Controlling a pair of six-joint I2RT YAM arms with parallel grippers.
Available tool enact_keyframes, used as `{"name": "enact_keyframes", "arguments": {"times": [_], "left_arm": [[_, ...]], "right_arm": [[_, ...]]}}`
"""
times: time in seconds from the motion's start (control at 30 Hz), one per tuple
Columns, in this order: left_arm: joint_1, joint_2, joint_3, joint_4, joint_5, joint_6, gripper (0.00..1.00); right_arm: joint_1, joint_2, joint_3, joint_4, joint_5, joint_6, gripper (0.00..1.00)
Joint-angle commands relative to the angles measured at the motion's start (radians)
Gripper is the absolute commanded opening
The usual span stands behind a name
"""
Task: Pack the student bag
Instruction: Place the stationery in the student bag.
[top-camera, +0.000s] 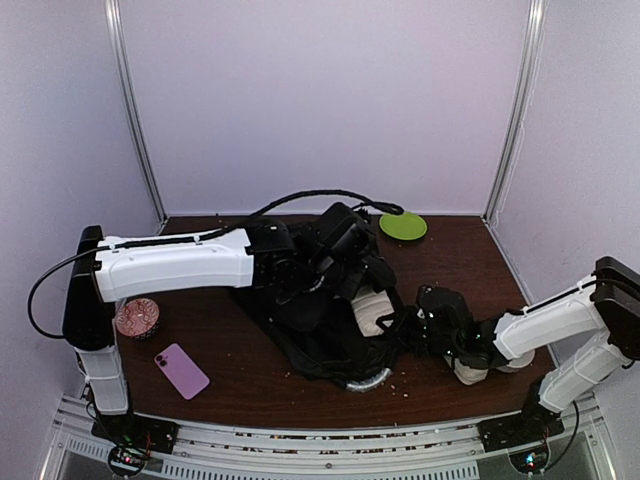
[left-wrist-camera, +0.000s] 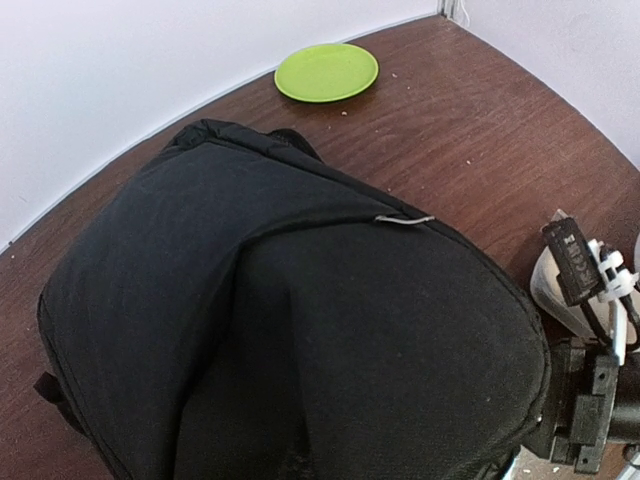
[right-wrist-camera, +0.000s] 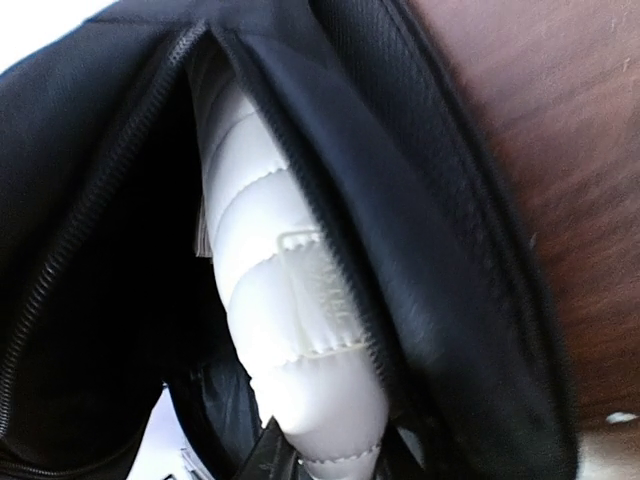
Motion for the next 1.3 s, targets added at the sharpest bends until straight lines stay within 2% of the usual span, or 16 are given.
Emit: {"name": "enact_keyframes", "arguments": {"times": [0.0, 0.13, 0.57, 0.67, 0.9, 1.03, 1.13, 1.27], "left_arm": [[-0.010, -0.098, -0.008, 0.137, 0.042, -0.050, 0.00], [-0.013, -0.117, -0.028, 0.173, 0.092, -0.065, 0.00], [-0.037, -0.129, -0.017, 0.199, 0.196, -0.122, 0.00], [-0.038, -0.138, -0.032, 0.205, 0.209, -0.144, 0.00], [-0.038, -0.148, -0.051, 0.212, 0.201, -0.150, 0.00], [-0.034, -0.149, -0.047, 0.199, 0.180, -0.144, 0.00], [-0.033, -0.146, -0.050, 0.212, 0.198, -0.145, 0.00], [-0.033, -0.141, -0.051, 0.234, 0.237, -0.152, 0.00]], "right_arm": [[-0.065, -0.074, 0.059, -0.113, 0.067, -0.139, 0.18], [-0.110, -0.065, 0.134, -0.199, 0.033, -0.239, 0.16], [-0.181, 0.159, 0.339, -0.115, -0.085, -0.328, 0.13], [-0.197, 0.202, 0.363, -0.065, -0.105, -0.317, 0.13], [-0.205, 0.243, 0.344, 0.249, -0.150, -0.253, 0.14], [-0.205, 0.245, 0.367, 0.364, -0.219, -0.247, 0.14], [-0.204, 0.274, 0.422, 0.355, -0.276, -0.258, 0.14], [-0.212, 0.326, 0.445, 0.316, -0.241, -0.239, 0.14]]}}
